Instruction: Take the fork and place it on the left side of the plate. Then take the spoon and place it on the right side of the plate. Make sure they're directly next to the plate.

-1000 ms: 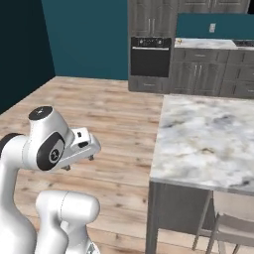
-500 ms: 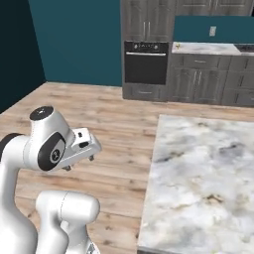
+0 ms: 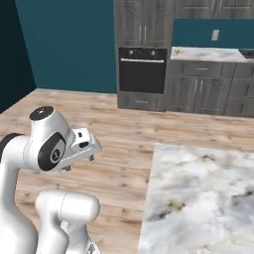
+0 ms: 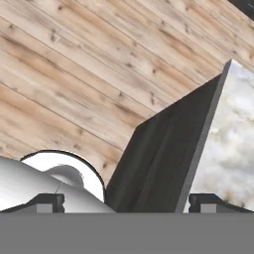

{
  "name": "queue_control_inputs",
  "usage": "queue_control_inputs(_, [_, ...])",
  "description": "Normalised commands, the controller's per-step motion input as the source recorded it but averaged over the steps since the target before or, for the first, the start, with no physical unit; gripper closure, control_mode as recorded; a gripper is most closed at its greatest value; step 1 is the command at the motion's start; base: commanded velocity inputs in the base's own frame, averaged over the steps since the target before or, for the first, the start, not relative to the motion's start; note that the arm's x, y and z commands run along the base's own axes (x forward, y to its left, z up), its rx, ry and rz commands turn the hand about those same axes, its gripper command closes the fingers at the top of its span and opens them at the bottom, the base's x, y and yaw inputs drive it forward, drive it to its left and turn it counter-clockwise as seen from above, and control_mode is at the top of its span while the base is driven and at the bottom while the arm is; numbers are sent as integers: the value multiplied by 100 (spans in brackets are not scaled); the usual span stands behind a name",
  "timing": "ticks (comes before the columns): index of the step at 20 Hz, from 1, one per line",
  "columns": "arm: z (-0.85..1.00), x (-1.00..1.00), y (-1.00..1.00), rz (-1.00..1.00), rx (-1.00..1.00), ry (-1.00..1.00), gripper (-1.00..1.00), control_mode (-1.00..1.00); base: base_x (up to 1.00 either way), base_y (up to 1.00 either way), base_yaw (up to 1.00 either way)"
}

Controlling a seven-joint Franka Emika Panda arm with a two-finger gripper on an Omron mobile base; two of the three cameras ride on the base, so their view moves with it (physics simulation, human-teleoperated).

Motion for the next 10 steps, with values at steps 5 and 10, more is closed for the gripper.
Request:
queue_control_inputs(5, [0, 0, 0, 0, 0, 0, -100, 100, 100, 23, -1])
queue_control_inputs(10, [0, 0, 0, 0, 0, 0, -100, 100, 100, 17, 0])
